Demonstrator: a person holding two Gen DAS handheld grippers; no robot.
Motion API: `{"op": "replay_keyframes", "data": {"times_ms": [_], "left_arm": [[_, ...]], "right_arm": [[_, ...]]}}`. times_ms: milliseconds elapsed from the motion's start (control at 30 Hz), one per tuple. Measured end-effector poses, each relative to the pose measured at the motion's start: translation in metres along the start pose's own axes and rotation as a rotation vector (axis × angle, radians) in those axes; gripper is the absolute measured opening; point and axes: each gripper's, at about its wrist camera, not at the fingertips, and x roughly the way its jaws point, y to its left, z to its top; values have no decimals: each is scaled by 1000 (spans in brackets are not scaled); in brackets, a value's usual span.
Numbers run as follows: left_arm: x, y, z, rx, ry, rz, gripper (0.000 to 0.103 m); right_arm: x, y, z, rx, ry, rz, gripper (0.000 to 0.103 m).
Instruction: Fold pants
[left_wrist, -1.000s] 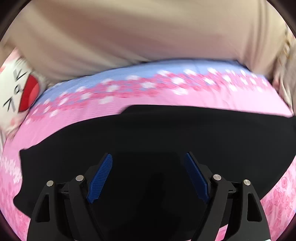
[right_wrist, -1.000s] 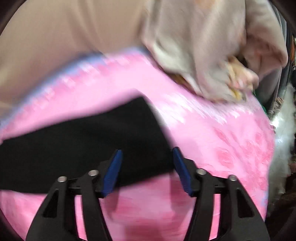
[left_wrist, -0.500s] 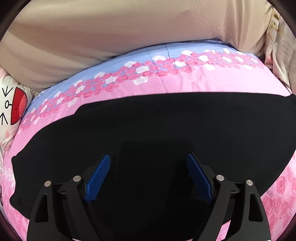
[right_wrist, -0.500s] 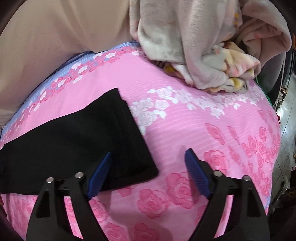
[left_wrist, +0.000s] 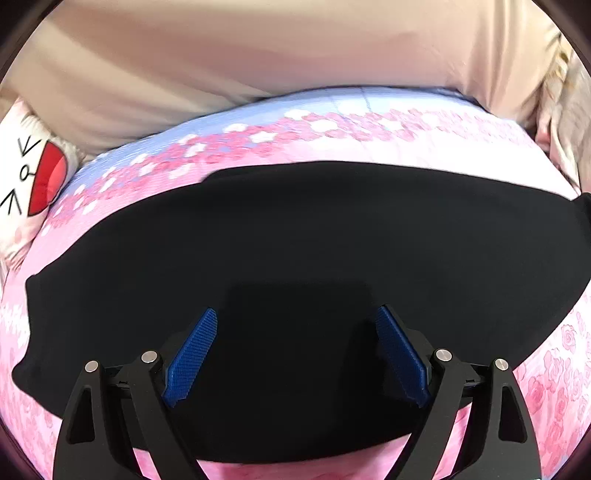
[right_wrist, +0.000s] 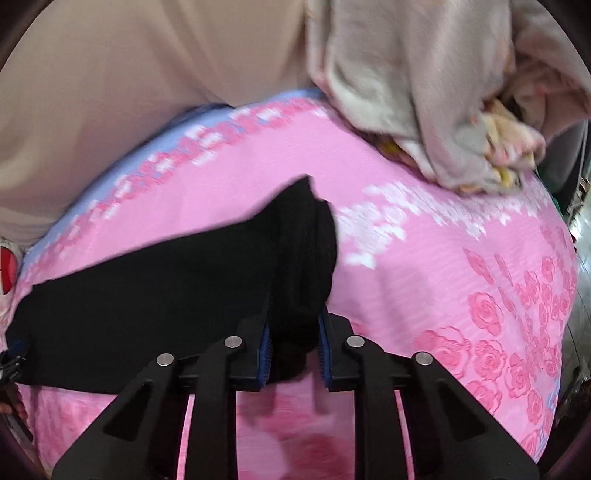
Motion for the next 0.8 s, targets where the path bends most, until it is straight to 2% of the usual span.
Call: {"op": "replay_keyframes", "data": {"times_ms": [100, 200, 400, 533, 667, 733, 800], "left_arm": [[-9, 23, -4, -36, -20, 1, 86], [-18, 52, -9, -80, -39, 14, 86], [-37, 117, -26, -177, -73, 52, 86], [-51, 158, -40, -229, -92, 94, 86], [-61, 196, -58, -281, -100, 127, 86], [-63, 212, -66, -300, -98, 144, 86], [-63, 222, -73, -315, -94, 150, 86]], "right_arm": [[-17, 49, 10, -67, -37, 54, 19], [-27, 120, 16, -167, -59, 137, 19], [-12, 255, 4, -345, -24, 282, 19], [17, 350, -28, -463, 55, 376, 19], [42, 426, -72, -558, 137, 453, 19], [50, 453, -94, -603, 179, 478, 19], [58, 475, -116, -658, 192, 451, 20]]}}
